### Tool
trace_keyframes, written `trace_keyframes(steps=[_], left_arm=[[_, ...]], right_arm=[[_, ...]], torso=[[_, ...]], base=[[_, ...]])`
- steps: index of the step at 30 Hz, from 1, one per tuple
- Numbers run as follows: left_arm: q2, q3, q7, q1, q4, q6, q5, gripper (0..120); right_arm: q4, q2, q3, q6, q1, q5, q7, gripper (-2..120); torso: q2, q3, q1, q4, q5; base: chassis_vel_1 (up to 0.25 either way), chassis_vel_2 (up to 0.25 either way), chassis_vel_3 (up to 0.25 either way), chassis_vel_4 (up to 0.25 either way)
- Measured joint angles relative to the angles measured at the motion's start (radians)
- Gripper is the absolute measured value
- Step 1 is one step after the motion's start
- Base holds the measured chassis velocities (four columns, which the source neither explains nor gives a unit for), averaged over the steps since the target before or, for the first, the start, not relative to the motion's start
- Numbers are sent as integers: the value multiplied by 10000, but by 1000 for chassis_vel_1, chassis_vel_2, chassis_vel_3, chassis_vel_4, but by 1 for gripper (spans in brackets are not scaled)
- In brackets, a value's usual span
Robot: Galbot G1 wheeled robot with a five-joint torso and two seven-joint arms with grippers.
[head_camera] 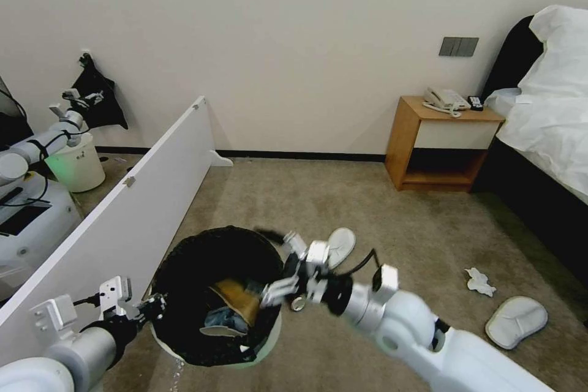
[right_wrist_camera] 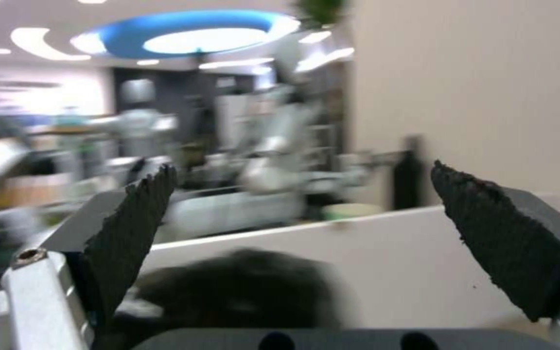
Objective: Pick up the trash bin, then pick up the garbage from the floor and place it into the trash bin.
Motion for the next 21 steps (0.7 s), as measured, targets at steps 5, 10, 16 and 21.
trace_keyframes(steps=[5, 10, 16, 21], left_arm=[[-211, -441, 303, -14, 274, 0, 230, 1], [-242, -910, 676, 84, 534, 0, 498, 1], [-244, -1113, 1064, 87, 778, 1, 1180, 1], [-324, -1295, 1248, 84, 952, 0, 1615, 1]], right_arm=[[-254, 73, 1066, 49, -803, -71, 1044, 100], [-495, 101, 2396, 120, -2012, -938, 1713, 100], [-616, 301, 3461, -14, -3225, -1833, 2118, 100], [-792, 663, 4041, -112, -4205, -2401, 2345, 100]], torso=[[0, 0, 0, 2, 1], [0, 0, 0, 2, 2], [0, 0, 0, 2, 1], [-1, 0, 0, 0, 2]], base=[[0, 0, 0, 0], [0, 0, 0, 0], [0, 0, 0, 0], [0, 0, 0, 0]])
